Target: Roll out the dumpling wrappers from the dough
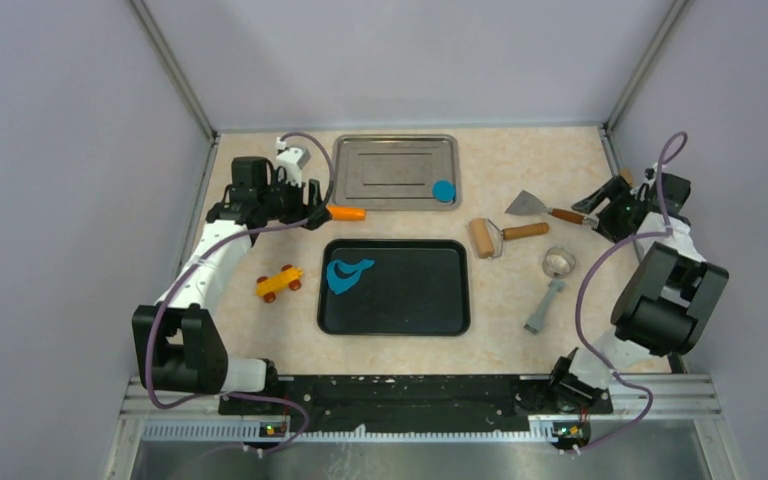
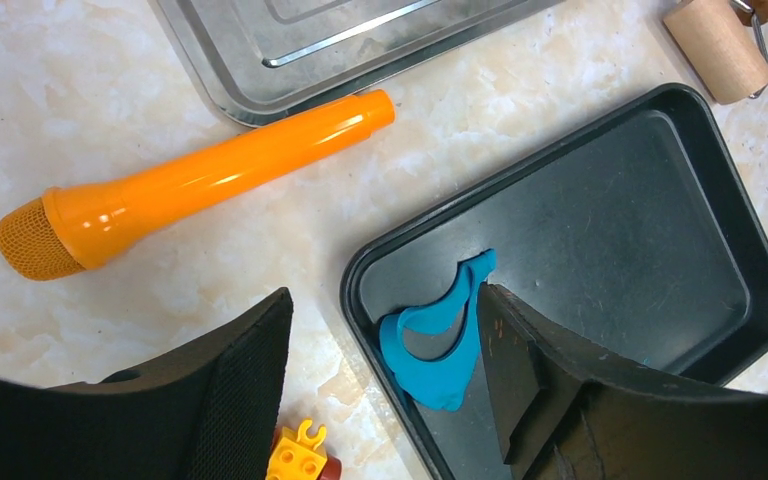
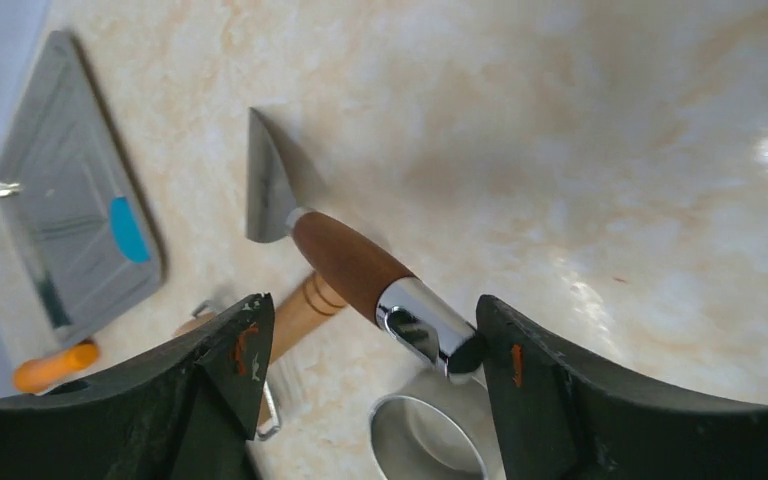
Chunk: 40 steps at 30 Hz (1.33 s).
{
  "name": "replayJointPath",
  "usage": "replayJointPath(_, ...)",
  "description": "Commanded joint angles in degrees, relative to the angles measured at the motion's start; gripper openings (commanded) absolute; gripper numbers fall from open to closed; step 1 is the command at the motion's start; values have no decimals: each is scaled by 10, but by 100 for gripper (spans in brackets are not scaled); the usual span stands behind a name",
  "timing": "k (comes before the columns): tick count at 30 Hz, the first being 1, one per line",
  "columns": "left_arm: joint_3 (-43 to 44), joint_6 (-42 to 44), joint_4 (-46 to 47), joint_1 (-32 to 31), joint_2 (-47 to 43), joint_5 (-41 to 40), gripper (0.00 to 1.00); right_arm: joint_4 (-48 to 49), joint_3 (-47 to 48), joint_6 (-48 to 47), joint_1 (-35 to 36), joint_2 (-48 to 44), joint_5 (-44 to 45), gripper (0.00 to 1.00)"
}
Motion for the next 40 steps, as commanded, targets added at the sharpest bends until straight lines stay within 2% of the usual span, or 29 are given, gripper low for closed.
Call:
replayJointPath(1,0,-9,29,-2,-2,-4,71,-73,-11,-108,-14,-74,109,77)
replayJointPath(6,-24,-18,34,-2,-3,-33,79,-100,-19,-235,-20,-91,139,80)
replayJointPath(8,-27,-21,36,-2,4,-42,81,-90,-28,-257,-20,-94,126,91)
replayJointPath(10,-23,-24,37,-2,14,-44,81,-78,-28,-246,-15,-93,82,93)
replayJointPath(12,-15,-28,42,-2,25,-43,82,-70,-17,-253,17,-89,71,93)
replayJointPath(15,4,-36,49,-4,47,-57,84,-87,25,-299,91,-66,105,94)
replayJointPath(19,50,-47,43,-5,94,-79,86,-158,109,-362,160,1,109,94)
replayJointPath(20,66,-47,43,-6,104,-84,88,-170,131,-362,166,16,105,94)
replayJointPath(22,101,-47,48,-6,117,-103,98,-178,165,-353,169,33,89,94)
replayJointPath(27,181,-21,84,-5,106,-238,99,-149,268,-282,170,24,71,97)
replayJointPath(29,218,-12,81,-5,102,-278,99,-120,309,-228,173,11,101,99)
replayJointPath(32,306,-7,34,0,100,-286,99,-147,421,-177,186,19,165,99)
replayJointPath(34,386,-8,-40,4,101,-268,99,-216,533,-160,194,39,203,99)
replayJointPath(36,431,-11,-76,7,94,-264,99,-268,619,-156,195,46,211,99)
replayJointPath(38,418,-25,-68,8,72,-273,99,-259,608,-159,196,22,211,98)
replayJointPath(40,374,-25,-49,8,52,-259,99,-196,529,-174,199,-21,206,99)
